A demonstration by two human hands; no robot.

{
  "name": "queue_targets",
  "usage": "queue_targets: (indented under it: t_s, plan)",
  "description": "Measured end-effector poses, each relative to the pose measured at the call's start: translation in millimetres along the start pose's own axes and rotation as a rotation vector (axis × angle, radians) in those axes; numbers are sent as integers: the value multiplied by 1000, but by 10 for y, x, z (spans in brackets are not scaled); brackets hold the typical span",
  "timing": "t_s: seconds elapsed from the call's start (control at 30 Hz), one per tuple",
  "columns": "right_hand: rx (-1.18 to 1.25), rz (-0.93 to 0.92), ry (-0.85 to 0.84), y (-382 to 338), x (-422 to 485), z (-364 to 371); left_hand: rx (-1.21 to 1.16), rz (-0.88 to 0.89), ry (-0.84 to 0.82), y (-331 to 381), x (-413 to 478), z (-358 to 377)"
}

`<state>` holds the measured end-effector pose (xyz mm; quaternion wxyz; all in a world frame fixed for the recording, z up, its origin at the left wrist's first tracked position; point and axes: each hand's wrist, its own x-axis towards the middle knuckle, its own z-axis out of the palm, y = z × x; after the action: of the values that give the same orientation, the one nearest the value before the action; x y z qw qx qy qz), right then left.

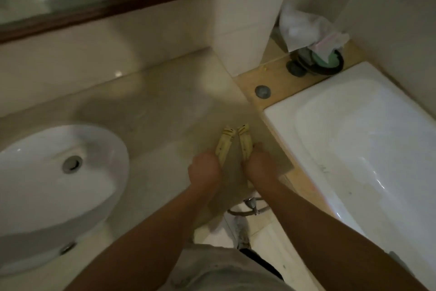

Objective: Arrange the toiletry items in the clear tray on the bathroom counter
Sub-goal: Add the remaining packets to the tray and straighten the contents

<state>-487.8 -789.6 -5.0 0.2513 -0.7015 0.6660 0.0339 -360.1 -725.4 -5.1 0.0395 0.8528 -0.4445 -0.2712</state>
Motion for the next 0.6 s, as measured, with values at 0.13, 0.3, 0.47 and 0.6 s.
queue_targets:
  t_s: [0.13, 0.3, 0.47, 0.6]
  plan:
    - [115, -83, -212, 46, 201, -89, -87, -106, -68, 81, 44, -30]
    - [522, -114, -445, -37, 145, -234, -747, -384, -23, -48, -217, -156]
    - [821, -90, -645, -501, -254, -286, -1271, -440, 112, -271, -731, -314]
    - [745, -108, -727, -928, -710, -85, -1395, -421, 309, -668, -1198, -490]
